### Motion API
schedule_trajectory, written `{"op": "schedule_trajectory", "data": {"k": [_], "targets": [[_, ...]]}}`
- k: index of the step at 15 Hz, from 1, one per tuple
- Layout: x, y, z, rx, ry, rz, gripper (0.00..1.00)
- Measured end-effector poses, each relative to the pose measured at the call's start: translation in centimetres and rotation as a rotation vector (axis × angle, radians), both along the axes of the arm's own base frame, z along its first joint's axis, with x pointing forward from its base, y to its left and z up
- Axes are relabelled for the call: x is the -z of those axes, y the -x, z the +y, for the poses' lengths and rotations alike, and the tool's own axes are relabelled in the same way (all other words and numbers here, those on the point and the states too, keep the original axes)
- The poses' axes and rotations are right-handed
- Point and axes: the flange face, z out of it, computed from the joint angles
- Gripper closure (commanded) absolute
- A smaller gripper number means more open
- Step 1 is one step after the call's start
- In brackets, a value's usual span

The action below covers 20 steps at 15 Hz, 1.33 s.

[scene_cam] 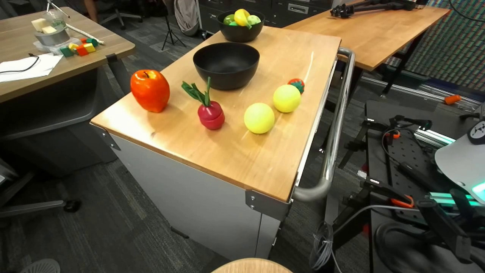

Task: Remove the fruits from the bowls

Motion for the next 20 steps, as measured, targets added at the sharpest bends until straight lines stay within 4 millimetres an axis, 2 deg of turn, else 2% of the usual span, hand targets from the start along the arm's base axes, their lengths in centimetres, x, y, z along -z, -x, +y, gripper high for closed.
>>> {"op": "schedule_trajectory", "data": {"k": [3,11,12,13,17,20], "targets": [[0.5,-0.7,-1.9,0.107,-0.017,-0.016,0.0],[4.2,-4.0,-5.5,0.233,-0.111,0.026,0.0],[4.6,-4.3,-5.9,0.244,-0.111,0.039,0.11],[5.0,-4.7,-6.3,0.253,-0.112,0.051,0.28],[6.2,-5.8,-7.1,0.273,-0.119,0.094,0.58],[6.4,-6.3,-7.3,0.276,-0.13,0.123,0.81]]}}
